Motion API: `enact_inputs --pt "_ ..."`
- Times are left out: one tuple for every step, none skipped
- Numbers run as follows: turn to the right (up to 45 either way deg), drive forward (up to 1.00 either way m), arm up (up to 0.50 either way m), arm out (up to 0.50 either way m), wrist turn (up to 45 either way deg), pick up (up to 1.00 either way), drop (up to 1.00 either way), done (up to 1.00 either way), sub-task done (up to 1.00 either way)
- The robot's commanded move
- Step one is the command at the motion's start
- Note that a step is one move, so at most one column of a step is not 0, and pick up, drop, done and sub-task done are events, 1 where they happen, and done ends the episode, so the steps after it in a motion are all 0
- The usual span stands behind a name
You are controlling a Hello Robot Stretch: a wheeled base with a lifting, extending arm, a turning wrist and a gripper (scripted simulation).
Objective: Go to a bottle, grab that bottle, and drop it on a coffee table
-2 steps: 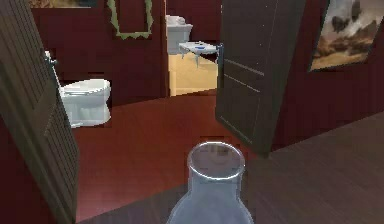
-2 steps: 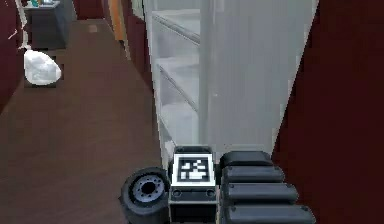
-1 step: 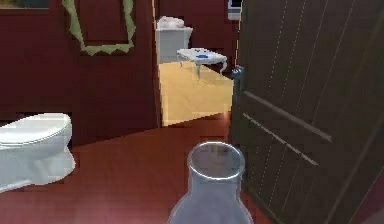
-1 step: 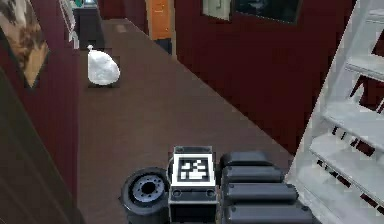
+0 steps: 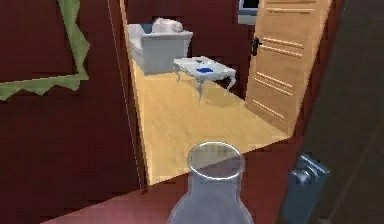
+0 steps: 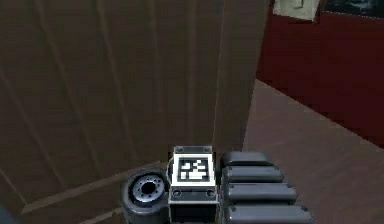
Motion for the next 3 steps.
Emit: enact_inputs --pt "-6.0 0.00 0.00 0.00 0.0 0.00 0.00 0.00 0.00" --pt "0.0 0.45 0.00 0.00 0.0 0.00 0.00 0.00 0.00" --pt "9.0 0.00 0.00 0.00 0.0 0.00 0.00 0.00 0.00"
